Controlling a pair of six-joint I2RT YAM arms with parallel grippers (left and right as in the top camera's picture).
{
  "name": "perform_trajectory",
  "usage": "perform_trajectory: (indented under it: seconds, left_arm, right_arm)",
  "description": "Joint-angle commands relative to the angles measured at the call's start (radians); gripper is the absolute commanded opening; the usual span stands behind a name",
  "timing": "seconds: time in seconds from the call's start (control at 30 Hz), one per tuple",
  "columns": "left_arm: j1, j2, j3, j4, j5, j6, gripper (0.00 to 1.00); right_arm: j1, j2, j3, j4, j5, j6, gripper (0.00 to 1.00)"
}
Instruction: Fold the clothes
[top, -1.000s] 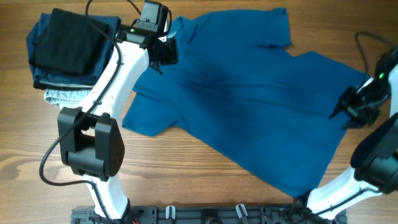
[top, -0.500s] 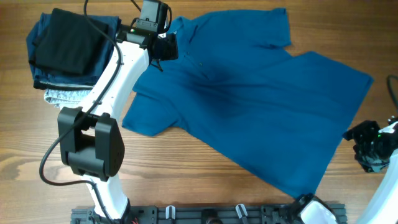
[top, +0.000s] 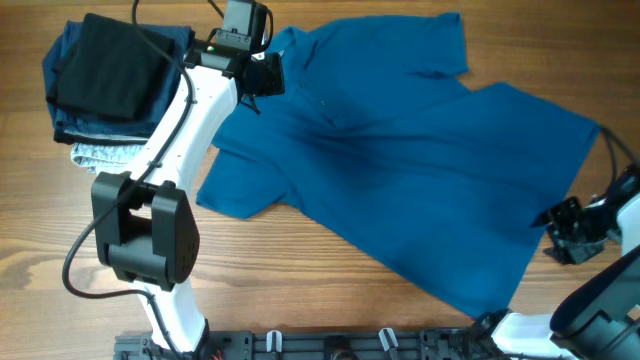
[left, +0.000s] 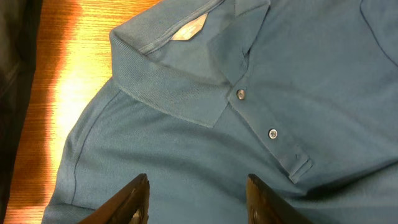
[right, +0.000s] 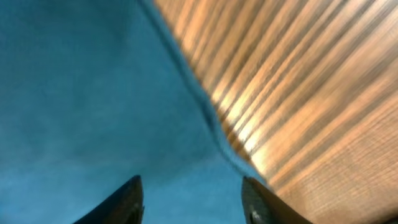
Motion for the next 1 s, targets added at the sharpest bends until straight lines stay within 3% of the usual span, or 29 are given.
perform_trajectory:
  seconds: [0.0, 0.17, 0.2, 0.27, 0.33, 0.5, 0.6, 0.97]
  left_arm:
    - [0.008, -0.029, 0.003, 0.003, -0.014, -0.004, 0.5]
    - [0.012, -0.029, 0.003, 0.003, -0.014, -0.003, 0.51]
    - [0.012, -0.029, 0.003, 0.003, -0.014, -0.004, 0.51]
    - [0.016, -0.029, 0.003, 0.003, -0.014, -0.004, 0.51]
    - [0.021, -0.029, 0.003, 0.002, -0.014, -0.004, 0.51]
    - [0.023, -0.029, 0.003, 0.002, -0.017, -0.004, 0.51]
    - [0.023, -0.029, 0.003, 0.002, -0.017, -0.004, 0.51]
    - [0.021, -0.029, 0.003, 0.007, -0.016, -0.005, 0.52]
  right_arm:
    - [-0.003, 0.009, -0.125, 0.101, 0.077, -0.003, 0.55]
    - [-0.003, 0.009, -0.199, 0.221, 0.091, -0.009, 0.55]
    - [-0.003, 0.009, -0.199, 0.232, 0.09, -0.014, 0.5]
    - [-0.003, 0.009, -0.199, 0.248, 0.089, -0.014, 0.29]
    - [-0.003, 0.009, -0.199, 0.266, 0.089, -0.014, 0.19]
    - [-0.003, 0.009, -0.199, 0.278, 0.089, -0.016, 0.2]
    - [-0.003, 0.009, -0.191, 0.299, 0.09, -0.028, 0.04]
    - [-0.004, 0.046, -0.023, 0.407, 0.097, -0.08, 0.04]
